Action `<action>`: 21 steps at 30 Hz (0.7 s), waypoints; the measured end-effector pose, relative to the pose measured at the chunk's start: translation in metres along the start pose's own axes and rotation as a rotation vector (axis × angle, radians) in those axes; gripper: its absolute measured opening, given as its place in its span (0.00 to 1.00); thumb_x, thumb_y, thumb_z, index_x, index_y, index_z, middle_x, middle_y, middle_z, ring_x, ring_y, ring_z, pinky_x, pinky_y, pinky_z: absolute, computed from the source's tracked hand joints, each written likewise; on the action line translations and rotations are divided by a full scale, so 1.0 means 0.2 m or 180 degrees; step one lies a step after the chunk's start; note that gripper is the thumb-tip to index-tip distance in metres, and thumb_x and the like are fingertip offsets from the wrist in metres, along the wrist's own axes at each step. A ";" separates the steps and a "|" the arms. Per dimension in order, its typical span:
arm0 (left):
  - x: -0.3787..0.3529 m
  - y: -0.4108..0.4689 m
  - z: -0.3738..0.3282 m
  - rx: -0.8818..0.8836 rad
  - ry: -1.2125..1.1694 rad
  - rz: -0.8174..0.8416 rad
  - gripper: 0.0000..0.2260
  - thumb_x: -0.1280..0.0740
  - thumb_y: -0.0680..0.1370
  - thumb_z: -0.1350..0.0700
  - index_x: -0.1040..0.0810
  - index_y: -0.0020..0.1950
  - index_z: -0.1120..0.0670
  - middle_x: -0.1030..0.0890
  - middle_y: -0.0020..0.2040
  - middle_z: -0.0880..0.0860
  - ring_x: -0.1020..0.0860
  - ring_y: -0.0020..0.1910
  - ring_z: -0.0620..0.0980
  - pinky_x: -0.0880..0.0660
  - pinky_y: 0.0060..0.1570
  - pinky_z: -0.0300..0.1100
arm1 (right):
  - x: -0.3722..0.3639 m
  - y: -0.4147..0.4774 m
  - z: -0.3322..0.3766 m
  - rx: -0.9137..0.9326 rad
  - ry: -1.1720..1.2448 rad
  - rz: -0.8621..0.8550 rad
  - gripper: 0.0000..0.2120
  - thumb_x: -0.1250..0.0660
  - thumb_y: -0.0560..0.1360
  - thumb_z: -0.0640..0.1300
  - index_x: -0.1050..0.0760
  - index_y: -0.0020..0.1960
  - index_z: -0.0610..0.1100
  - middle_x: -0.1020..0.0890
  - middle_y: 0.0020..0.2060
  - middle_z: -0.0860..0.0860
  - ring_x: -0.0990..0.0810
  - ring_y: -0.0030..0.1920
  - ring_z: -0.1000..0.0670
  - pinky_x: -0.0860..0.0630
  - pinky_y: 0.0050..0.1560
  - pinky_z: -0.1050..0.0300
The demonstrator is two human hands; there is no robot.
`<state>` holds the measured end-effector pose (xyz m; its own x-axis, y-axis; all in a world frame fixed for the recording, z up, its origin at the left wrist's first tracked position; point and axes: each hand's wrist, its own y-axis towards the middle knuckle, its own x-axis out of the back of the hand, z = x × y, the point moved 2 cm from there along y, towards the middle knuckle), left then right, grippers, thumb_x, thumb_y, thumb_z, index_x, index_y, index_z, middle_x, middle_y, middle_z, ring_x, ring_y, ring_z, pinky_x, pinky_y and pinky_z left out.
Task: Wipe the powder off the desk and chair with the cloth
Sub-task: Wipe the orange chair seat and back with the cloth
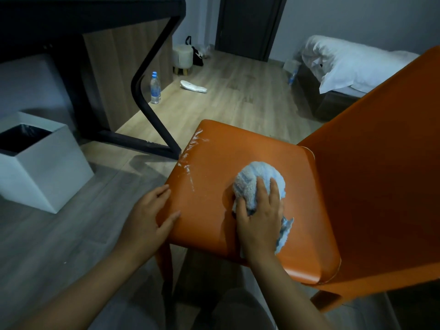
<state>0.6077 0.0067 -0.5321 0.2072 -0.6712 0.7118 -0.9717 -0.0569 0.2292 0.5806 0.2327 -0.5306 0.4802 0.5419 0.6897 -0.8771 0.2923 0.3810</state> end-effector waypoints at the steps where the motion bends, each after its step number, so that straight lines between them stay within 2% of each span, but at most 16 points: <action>1: 0.00 -0.01 0.03 0.0018 0.0010 -0.0040 0.26 0.33 0.77 0.49 0.33 0.74 0.53 0.33 0.72 0.49 0.34 0.68 0.48 0.33 0.62 0.42 | -0.02 0.00 0.02 0.0022 0.0028 0.0032 0.29 0.34 0.76 0.51 0.37 0.75 0.50 0.40 0.77 0.47 0.40 0.73 0.41 0.39 0.70 0.42; 8: 0.06 -0.04 0.17 0.0279 -0.0430 -0.0023 0.23 0.32 0.71 0.43 0.23 0.63 0.53 0.26 0.57 0.47 0.24 0.53 0.45 0.25 0.54 0.41 | -0.17 -0.05 0.23 0.0280 0.0243 0.0315 0.29 0.36 0.77 0.51 0.39 0.76 0.52 0.44 0.78 0.50 0.45 0.76 0.42 0.41 0.73 0.40; 12: 0.09 -0.05 0.23 0.0216 -0.0654 -0.0001 0.15 0.28 0.73 0.50 0.21 0.59 0.49 0.25 0.52 0.40 0.23 0.50 0.38 0.26 0.48 0.30 | -0.27 -0.08 0.35 0.0404 0.0386 0.0442 0.29 0.38 0.76 0.53 0.40 0.76 0.53 0.45 0.78 0.52 0.48 0.77 0.44 0.42 0.74 0.41; 15: 0.09 -0.06 0.25 0.0200 -0.0814 -0.0057 0.13 0.27 0.72 0.55 0.20 0.56 0.49 0.23 0.50 0.40 0.23 0.49 0.34 0.27 0.45 0.25 | -0.32 -0.10 0.43 0.0466 0.0506 0.0541 0.29 0.37 0.77 0.53 0.41 0.76 0.54 0.45 0.78 0.52 0.50 0.77 0.44 0.47 0.74 0.47; 18: 0.08 -0.05 0.24 0.0215 -0.0907 -0.0176 0.13 0.26 0.72 0.59 0.19 0.55 0.51 0.23 0.49 0.42 0.22 0.48 0.35 0.28 0.46 0.22 | -0.31 -0.10 0.47 0.0529 0.0766 0.0744 0.29 0.35 0.76 0.49 0.38 0.75 0.54 0.42 0.77 0.53 0.47 0.77 0.48 0.49 0.73 0.54; 21: 0.08 -0.05 0.23 0.0281 -0.0958 -0.0175 0.12 0.25 0.71 0.61 0.18 0.53 0.52 0.22 0.48 0.45 0.22 0.46 0.37 0.28 0.46 0.23 | -0.23 -0.07 0.49 0.0348 0.1364 0.0939 0.27 0.32 0.75 0.43 0.33 0.73 0.51 0.36 0.75 0.53 0.40 0.74 0.54 0.40 0.75 0.53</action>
<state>0.6153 -0.0374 -0.5533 0.2297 -0.8531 0.4684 -0.9688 -0.1543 0.1940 0.5708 0.1268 -0.5081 0.1480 0.8688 0.4725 -0.9580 0.0073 0.2867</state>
